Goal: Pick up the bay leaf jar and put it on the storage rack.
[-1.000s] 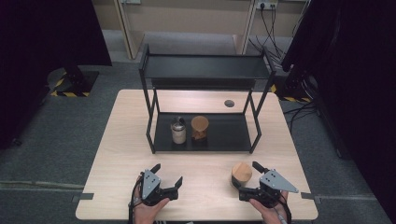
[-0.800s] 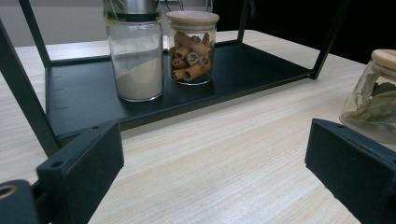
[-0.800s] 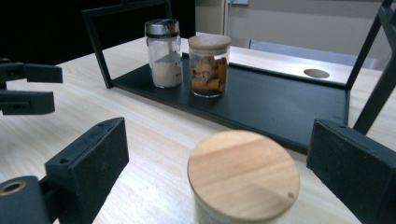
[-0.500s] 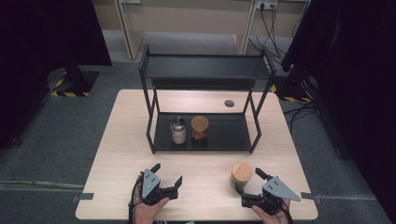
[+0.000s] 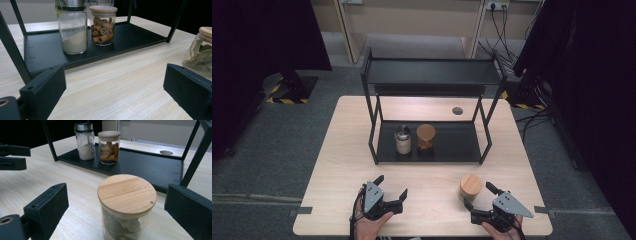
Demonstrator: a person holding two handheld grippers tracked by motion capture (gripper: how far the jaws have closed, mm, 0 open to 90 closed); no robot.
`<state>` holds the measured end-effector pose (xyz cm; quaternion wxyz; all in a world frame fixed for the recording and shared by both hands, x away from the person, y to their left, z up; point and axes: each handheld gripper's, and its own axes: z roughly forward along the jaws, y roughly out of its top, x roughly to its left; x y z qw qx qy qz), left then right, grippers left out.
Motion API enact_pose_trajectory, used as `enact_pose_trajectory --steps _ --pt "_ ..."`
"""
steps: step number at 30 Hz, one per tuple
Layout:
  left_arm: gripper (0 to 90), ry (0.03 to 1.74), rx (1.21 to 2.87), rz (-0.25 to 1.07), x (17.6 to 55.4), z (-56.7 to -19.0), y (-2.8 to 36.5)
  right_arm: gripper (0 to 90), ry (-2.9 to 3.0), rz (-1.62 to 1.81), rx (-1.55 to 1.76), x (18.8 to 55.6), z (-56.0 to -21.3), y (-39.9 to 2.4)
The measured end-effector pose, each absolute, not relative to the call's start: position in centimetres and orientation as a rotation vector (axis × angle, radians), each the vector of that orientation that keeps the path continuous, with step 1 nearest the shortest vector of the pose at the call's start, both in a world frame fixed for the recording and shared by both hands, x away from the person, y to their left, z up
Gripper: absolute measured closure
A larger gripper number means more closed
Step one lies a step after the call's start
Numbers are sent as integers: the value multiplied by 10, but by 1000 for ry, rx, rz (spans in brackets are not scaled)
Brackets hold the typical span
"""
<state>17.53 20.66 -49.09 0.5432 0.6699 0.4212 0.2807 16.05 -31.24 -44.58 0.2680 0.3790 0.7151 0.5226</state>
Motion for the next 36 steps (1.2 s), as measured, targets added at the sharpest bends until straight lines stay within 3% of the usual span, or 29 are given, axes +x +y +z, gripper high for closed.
enact_pose_trajectory --steps 28,36 --pt "36 986 1593 670 174 -491 207 56 1963 1324 1079 180 -456 -304" --pt "36 982 1596 669 173 -491 206 106 1976 1302 1094 189 -459 -301"
